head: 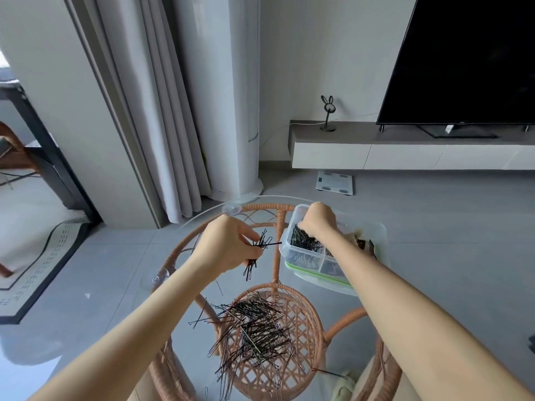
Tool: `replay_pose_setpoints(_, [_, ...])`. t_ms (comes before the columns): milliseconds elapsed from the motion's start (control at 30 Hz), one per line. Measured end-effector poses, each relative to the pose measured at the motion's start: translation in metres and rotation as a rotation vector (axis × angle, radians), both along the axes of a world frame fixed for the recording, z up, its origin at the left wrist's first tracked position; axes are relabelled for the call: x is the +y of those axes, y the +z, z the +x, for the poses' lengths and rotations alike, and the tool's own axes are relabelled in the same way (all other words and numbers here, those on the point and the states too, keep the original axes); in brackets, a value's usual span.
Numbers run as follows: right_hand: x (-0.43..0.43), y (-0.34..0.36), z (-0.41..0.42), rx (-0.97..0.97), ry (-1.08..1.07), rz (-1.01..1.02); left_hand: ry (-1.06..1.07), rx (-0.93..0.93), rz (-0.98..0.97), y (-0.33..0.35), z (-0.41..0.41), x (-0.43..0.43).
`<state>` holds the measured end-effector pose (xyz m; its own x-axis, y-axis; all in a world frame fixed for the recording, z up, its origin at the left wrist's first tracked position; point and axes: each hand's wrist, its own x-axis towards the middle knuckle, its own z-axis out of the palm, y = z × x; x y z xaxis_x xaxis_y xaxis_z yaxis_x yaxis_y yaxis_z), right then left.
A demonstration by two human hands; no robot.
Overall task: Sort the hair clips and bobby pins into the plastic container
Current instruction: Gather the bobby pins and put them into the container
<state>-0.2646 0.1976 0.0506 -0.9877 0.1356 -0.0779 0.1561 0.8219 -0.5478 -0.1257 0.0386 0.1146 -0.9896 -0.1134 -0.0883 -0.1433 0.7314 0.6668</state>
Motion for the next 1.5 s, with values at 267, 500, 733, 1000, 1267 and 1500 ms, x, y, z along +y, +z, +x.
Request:
replay_pose_setpoints(267, [0.050, 0.012, 0.015, 0.192, 0.046, -0.207, -0.056, 0.072, -0.004, -0.007, -0.053, 0.045])
replay_pose_setpoints(500, [0.085, 0.014, 0.066, 0.339, 0.196, -0.018, -0.107, 0.055, -0.373, -0.038, -0.107, 0.100])
replay_pose_setpoints(733, [0.093, 0.015, 0.097, 0.360, 0.301, 0.052, -0.392, -0.125, -0.542, -0.029, -0.115, 0.104])
replay_pose_setpoints(1000, [0.057, -0.005, 0.143, 0.201, 0.553, -0.118, -0.205, 0.125, -0.379, -0.024, -0.050, 0.025])
replay_pose_setpoints(1267, [0.014, -0.083, 0.156, 0.128, 0.601, -0.005, 0.119, 0.222, -0.421, -0.131, 0.068, -0.053])
replay_pose_setpoints(1500, [-0.018, -0.072, 0.187, 0.063, 0.788, -0.001, 0.022, 0.014, -0.323, -0.153, 0.044, -0.043])
